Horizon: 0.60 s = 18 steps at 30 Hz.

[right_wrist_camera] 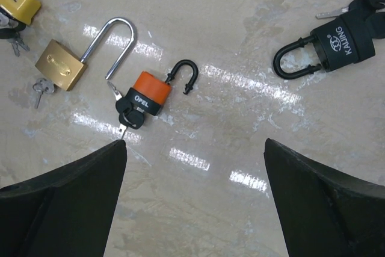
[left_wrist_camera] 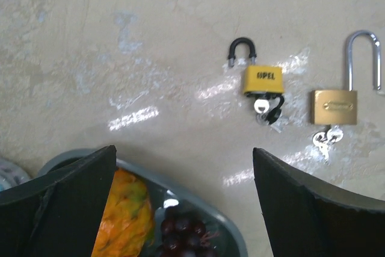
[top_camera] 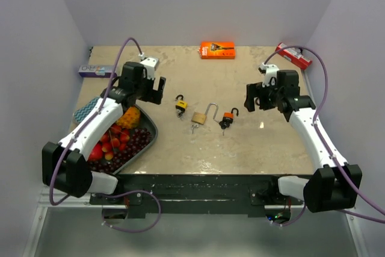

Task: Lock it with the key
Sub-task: Pick up the lock from the center of the board.

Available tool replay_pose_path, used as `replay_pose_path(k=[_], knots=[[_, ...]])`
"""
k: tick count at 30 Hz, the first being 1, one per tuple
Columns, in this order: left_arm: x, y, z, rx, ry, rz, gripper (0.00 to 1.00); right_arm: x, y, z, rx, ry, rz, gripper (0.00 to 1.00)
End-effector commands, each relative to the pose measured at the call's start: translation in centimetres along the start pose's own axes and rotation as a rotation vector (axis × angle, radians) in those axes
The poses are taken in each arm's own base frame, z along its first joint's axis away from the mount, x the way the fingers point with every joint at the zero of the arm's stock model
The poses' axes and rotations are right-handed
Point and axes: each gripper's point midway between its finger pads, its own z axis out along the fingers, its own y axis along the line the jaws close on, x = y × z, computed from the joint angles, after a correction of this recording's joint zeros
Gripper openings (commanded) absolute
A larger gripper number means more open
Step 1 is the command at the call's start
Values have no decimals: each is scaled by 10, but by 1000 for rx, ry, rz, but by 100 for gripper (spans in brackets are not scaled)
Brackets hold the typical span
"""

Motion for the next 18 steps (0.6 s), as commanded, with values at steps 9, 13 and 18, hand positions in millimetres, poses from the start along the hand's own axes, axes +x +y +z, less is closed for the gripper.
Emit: replay_pose_path(k=[9, 13, 18], knots=[[-32, -71, 55, -26, -36, -81, 99, -24, -5, 8, 23, -65, 38, 99], [-16, -84, 76, -67, 30, -83, 97, -20, -3, 13, 16, -60, 65, 99], [-4, -99, 96, -74, 70, -85, 91, -16, -3, 19, 7, -46, 77, 99]])
